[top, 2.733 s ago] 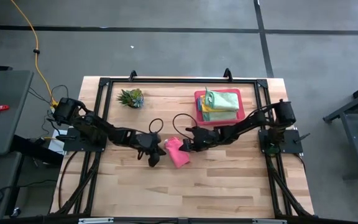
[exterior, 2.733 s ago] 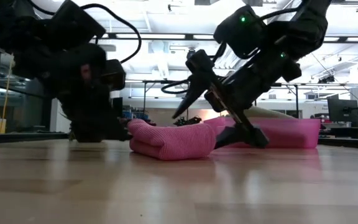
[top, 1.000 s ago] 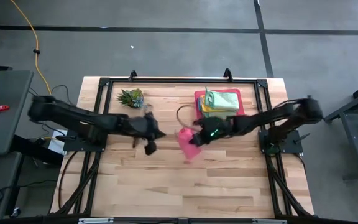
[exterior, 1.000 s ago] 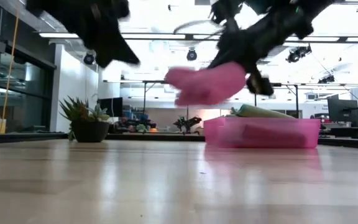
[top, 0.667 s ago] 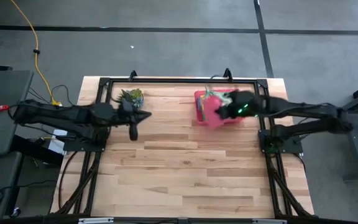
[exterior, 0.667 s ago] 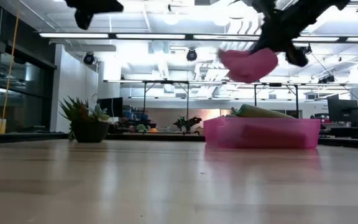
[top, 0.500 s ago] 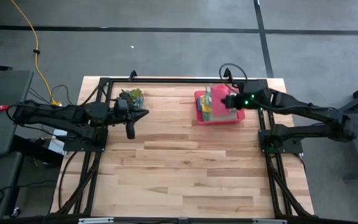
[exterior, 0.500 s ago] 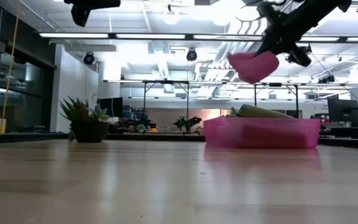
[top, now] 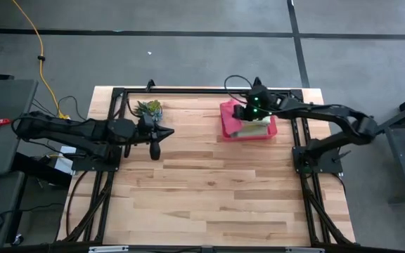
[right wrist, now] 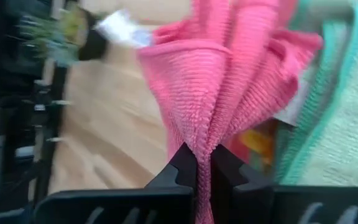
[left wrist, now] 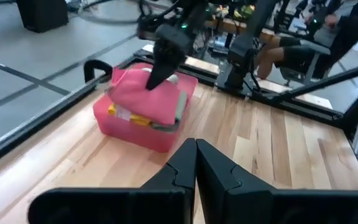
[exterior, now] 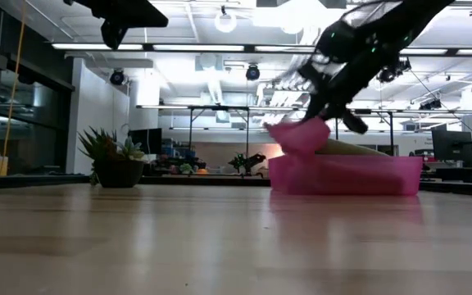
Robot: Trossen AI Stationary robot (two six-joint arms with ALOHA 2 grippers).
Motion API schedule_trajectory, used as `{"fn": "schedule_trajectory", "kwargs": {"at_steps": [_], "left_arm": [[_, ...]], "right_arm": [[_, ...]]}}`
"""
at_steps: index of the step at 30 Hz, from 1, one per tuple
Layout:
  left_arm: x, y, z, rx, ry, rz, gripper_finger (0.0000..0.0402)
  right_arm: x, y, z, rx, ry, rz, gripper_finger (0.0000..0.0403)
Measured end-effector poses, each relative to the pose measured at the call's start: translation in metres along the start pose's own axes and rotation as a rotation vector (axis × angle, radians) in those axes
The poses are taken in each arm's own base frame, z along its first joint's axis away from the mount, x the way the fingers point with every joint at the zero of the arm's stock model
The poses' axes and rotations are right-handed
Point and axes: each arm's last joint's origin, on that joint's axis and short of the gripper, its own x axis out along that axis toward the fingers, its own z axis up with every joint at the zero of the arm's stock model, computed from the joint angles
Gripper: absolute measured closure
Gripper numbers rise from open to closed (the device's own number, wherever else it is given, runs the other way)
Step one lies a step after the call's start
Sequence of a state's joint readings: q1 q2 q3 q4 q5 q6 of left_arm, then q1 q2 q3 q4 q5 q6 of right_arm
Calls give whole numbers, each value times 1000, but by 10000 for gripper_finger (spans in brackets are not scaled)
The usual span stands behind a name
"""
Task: Fold microfiber towels
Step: Put the folded pink microfiber cloth into the pink bin
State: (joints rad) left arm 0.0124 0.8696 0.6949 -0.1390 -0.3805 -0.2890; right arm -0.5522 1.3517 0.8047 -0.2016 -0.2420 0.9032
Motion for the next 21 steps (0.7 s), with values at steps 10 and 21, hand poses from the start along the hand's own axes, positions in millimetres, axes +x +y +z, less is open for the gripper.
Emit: {"fn": "schedule_trajectory", "kwargs": {"at_steps": [10, 21], "left_arm": [[4, -1, -2, -9, 18, -6, 401], [4, -1, -2, -8, 18, -6, 401]], "right_arm": [[36, -26, 3, 134, 0, -172, 403], [50, -29, -8, 98, 60, -208, 403]]}}
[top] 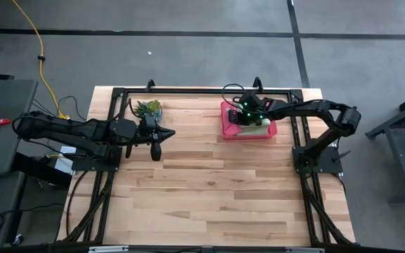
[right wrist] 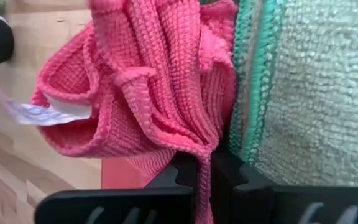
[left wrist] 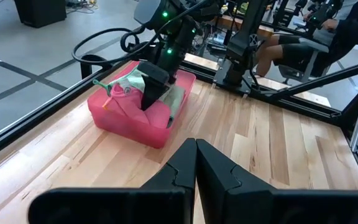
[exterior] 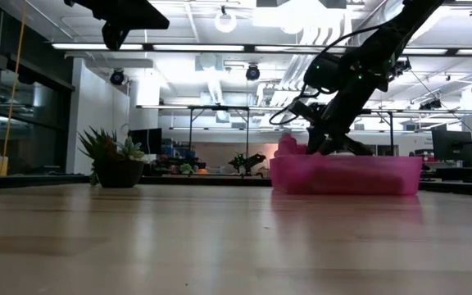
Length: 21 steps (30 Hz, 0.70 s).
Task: Fold microfiber towels
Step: Put the folded pink microfiber cloth into the pink bin
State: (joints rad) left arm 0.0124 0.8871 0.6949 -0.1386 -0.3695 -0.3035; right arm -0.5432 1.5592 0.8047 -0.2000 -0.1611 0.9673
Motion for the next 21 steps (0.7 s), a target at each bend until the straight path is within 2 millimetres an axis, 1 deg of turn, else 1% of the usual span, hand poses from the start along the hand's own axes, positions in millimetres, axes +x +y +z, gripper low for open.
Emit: {"fn": "schedule_trajectory", "kwargs": {"at_steps": [5, 10, 14, 21], "left_arm": [[0, 0, 0, 8, 0, 0, 402], [0, 0, -1, 10, 6, 2, 401], [0, 1, -2, 16, 18, 5, 402], [0, 1, -2, 29, 24, 7, 401]], "right_arm": [[-2, 1, 1, 9, -21, -3, 401], [-3, 2, 2, 5, -45, -5, 381], [-16, 5, 4, -32, -108, 0, 343], [-56, 5, 11, -87, -233, 3, 256]]}}
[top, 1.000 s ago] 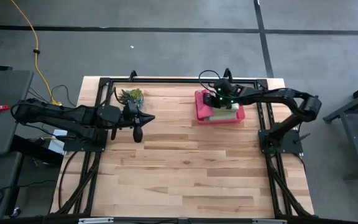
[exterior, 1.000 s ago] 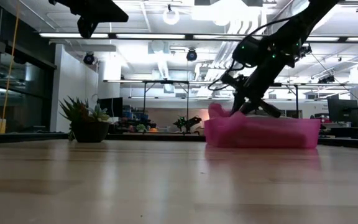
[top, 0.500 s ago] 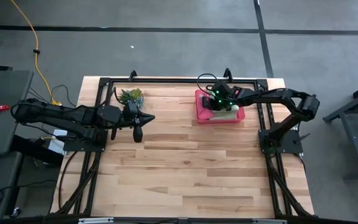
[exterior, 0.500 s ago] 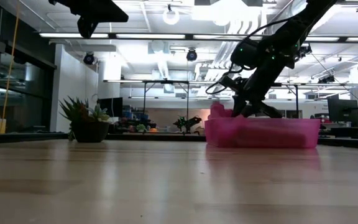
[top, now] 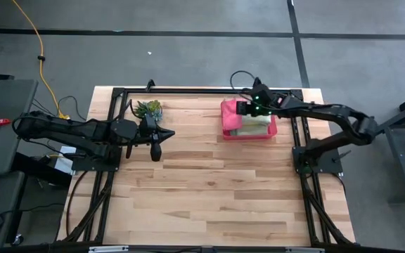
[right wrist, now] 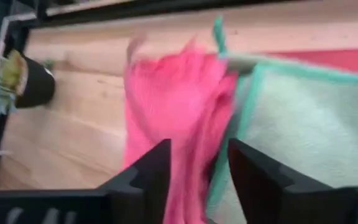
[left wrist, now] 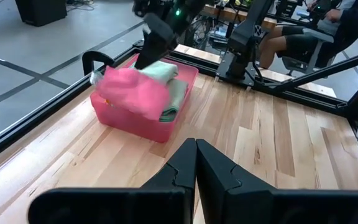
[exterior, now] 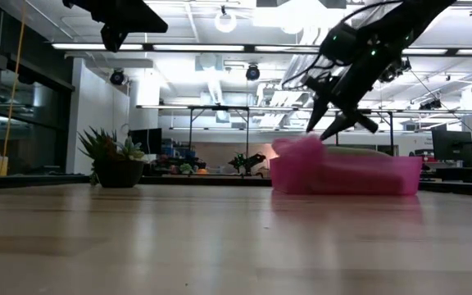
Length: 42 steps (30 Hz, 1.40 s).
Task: Fold microfiber towels
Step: Put the folded pink microfiber cloth into the pink bin
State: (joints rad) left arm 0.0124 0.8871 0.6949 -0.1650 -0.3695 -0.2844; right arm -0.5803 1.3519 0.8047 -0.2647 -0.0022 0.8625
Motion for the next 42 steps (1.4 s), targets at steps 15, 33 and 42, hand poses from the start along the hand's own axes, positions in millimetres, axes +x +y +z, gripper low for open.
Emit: {"fn": "schedule_trajectory", "kwargs": {"at_steps": [15, 33, 42], "left_arm": [[0, 0, 0, 0, 3, 1, 401], [0, 1, 0, -16, -4, 24, 402], [0, 1, 0, -26, -5, 26, 402]], "right_arm": [[-24, 31, 16, -60, -99, 223, 246], [66, 30, 2, -214, -93, -78, 400], [80, 21, -2, -244, -62, -140, 402]]}}
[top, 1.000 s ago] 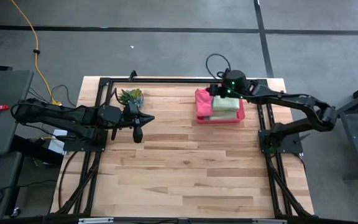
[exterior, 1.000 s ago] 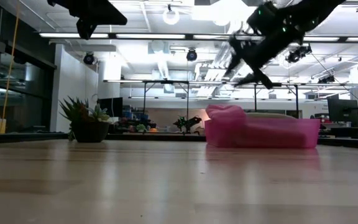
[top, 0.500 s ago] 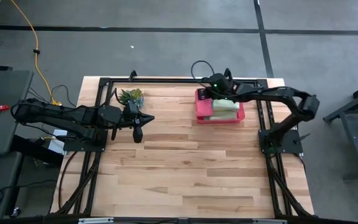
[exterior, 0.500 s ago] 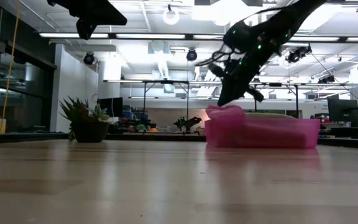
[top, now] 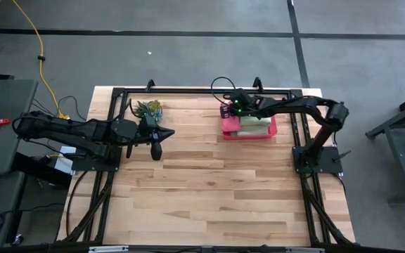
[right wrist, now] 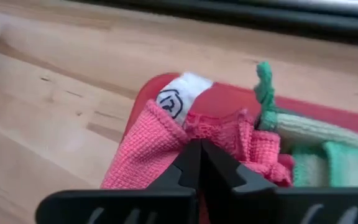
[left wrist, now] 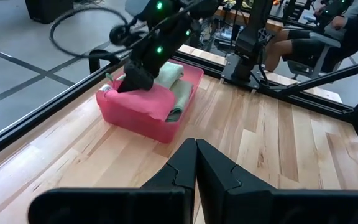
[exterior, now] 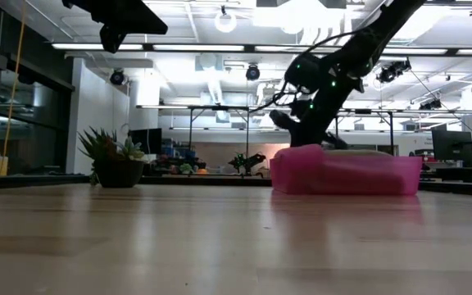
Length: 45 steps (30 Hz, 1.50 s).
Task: Fold microfiber towels
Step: Put the folded pink microfiber cloth into the pink bin, then return to Home Position
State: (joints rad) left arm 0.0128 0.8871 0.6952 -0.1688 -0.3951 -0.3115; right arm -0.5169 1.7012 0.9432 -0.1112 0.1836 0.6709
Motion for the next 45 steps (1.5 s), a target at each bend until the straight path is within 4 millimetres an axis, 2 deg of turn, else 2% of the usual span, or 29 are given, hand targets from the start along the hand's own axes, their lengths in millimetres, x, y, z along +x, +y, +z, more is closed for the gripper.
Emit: {"fn": "schedule_trajectory", "kwargs": {"at_steps": [3, 10, 14, 16, 19, 21, 24, 26, 32, 38, 45], "left_arm": [[0, 0, 0, 0, -1, 2, 402], [0, 0, 0, 0, 0, 1, 401], [0, 0, 0, 0, 0, 1, 401], [0, 0, 0, 0, 0, 2, 401], [0, 0, 0, 0, 0, 0, 401], [0, -1, 0, 7, 7, -20, 402], [-1, -1, 0, 24, 13, -55, 402], [-3, -1, 1, 20, 6, -67, 402], [-16, 0, 10, -4, -52, -152, 402], [-38, 5, 22, 14, -174, -189, 401], [-50, 10, 26, -10, -222, -186, 402]], "right_arm": [[-15, 0, 10, -9, -51, 19, 402], [-67, 6, 30, -31, -191, 107, 403], [-74, 23, 15, -80, -164, 155, 403], [-70, 33, 0, -117, -161, 148, 403], [-60, 36, -26, -168, -115, 128, 403], [-64, 45, -30, -217, -123, 265, 403], [-102, 74, -28, -298, -228, 617, 403], [-131, 86, -31, -343, -289, 770, 403], [-195, 95, -50, -481, -422, 905, 403], [-230, 90, -66, -642, -448, 972, 403], [-239, 88, -69, -647, -447, 1000, 403]]}}
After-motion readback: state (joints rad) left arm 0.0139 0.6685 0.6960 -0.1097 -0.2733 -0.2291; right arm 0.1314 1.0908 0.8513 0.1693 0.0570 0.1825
